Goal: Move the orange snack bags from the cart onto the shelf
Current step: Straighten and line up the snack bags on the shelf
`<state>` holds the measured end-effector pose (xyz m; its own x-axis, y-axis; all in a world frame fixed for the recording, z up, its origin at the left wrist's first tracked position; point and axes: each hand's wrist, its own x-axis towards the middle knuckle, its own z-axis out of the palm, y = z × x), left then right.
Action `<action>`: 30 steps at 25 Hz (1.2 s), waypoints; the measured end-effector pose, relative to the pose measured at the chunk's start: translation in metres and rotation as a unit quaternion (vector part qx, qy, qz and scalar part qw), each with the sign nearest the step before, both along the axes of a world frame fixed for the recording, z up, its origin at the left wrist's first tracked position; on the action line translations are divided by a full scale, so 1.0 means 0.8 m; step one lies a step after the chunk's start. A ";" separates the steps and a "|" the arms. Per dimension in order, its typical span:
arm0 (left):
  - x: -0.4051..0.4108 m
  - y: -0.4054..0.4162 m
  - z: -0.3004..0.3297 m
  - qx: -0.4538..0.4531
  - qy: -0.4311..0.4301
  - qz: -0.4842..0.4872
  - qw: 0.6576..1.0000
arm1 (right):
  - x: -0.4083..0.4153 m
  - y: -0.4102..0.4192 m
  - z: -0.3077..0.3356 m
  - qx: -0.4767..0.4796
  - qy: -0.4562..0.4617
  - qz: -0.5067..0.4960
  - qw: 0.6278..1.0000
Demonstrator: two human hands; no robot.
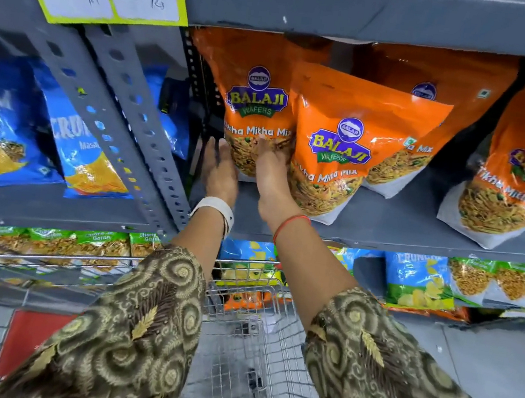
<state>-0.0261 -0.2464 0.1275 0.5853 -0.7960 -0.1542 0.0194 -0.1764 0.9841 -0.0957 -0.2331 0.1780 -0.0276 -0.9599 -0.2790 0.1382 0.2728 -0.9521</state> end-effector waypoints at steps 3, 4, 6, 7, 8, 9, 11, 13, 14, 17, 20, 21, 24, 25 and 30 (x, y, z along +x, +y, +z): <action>0.006 -0.021 -0.013 -0.016 0.071 -0.024 0.997 | 0.009 -0.024 -0.011 0.052 -0.021 -0.008 0.998; 0.009 -0.026 -0.017 -0.017 0.087 -0.025 0.996 | 0.009 -0.030 -0.013 0.067 -0.025 -0.006 0.997; 0.010 -0.030 -0.024 -0.018 0.101 -0.024 0.994 | 0.008 -0.033 -0.017 0.080 -0.037 -0.011 0.996; 0.008 -0.032 -0.026 -0.023 0.106 -0.022 0.994 | 0.008 -0.035 -0.020 0.083 -0.044 -0.013 0.995; 0.005 -0.031 -0.024 -0.027 0.109 -0.022 0.993 | 0.008 -0.036 -0.022 0.089 -0.051 -0.015 0.995; 0.003 -0.032 -0.024 -0.031 0.111 -0.019 0.993 | 0.008 -0.037 -0.024 0.093 -0.056 -0.018 0.994; -0.003 -0.033 -0.024 -0.039 0.117 -0.016 0.992 | 0.008 -0.038 -0.027 0.091 -0.058 -0.030 0.994; -0.007 -0.031 -0.023 -0.042 0.116 -0.022 0.992 | 0.010 -0.042 -0.029 0.092 -0.070 -0.038 0.993; -0.009 -0.029 -0.022 -0.043 0.118 -0.026 0.992 | 0.012 -0.045 -0.031 0.092 -0.074 -0.039 0.992; -0.012 -0.029 -0.029 -0.037 0.116 -0.043 0.992 | 0.018 -0.045 -0.032 0.098 -0.062 -0.046 0.992; -0.011 -0.030 -0.034 -0.045 0.123 -0.050 0.990 | 0.026 -0.044 -0.040 0.086 -0.061 -0.081 0.991; -0.011 -0.029 -0.033 -0.047 0.116 -0.055 0.991 | 0.029 -0.050 -0.050 0.077 -0.060 -0.093 0.991; -0.009 -0.030 -0.036 -0.047 0.104 -0.064 0.991 | 0.031 -0.045 -0.045 0.065 -0.039 -0.103 0.992; -0.009 -0.029 -0.037 -0.045 0.100 -0.068 0.992 | 0.030 -0.039 -0.035 0.059 -0.026 -0.101 0.993; -0.007 -0.020 -0.039 -0.025 0.074 -0.057 0.995 | 0.021 -0.011 -0.019 -0.006 0.012 -0.089 0.996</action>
<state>-0.0319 -0.2628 0.0962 0.4639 -0.8651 -0.1908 0.1476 -0.1369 0.9795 -0.0786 -0.2419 0.1625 -0.2039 -0.9423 -0.2657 0.1615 0.2353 -0.9584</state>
